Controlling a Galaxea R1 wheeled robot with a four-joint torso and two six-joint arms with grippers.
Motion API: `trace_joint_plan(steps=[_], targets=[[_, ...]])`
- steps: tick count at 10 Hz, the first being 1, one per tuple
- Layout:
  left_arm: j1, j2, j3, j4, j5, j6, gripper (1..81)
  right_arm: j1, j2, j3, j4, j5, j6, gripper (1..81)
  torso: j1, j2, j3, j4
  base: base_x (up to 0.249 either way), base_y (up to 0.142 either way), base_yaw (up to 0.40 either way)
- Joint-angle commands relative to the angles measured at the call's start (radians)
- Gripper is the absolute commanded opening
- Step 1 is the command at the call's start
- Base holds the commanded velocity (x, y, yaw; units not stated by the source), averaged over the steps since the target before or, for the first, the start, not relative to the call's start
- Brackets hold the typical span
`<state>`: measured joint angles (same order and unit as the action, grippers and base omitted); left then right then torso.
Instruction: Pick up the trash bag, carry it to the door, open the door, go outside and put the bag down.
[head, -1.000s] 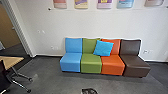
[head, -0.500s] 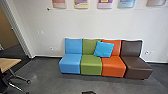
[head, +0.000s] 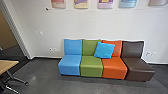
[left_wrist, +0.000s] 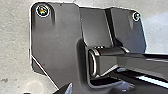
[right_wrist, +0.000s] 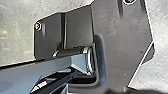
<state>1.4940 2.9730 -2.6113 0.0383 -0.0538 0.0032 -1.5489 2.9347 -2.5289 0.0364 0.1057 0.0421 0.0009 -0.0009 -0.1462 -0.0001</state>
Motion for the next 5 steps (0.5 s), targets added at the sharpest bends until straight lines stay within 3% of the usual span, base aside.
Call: trace_joint_plan(steps=[1, 3, 5], targets=[[-0.028, -0.003, 0.005, -0.001, 0.057, 0.004, 81.1, 0.026, -0.003, 0.006, 0.008, -0.058, -0.001, 81.1, 0.0, 0.0, 0.0, 0.0, 0.123, 0.0, 0.0], [-0.03, -0.003, 0.005, -0.001, 0.057, 0.004, 81.1, 0.026, -0.004, 0.006, 0.007, -0.058, -0.001, 81.1, 0.0, 0.0, 0.0, 0.0, 0.108, 0.0, 0.0], [-0.028, -0.003, 0.005, -0.001, 0.058, 0.004, 81.1, 0.028, -0.004, 0.006, 0.01, -0.06, -0.001, 81.1, 0.001, 0.0, 0.0, 0.0, 0.0, 0.0, 0.0]])
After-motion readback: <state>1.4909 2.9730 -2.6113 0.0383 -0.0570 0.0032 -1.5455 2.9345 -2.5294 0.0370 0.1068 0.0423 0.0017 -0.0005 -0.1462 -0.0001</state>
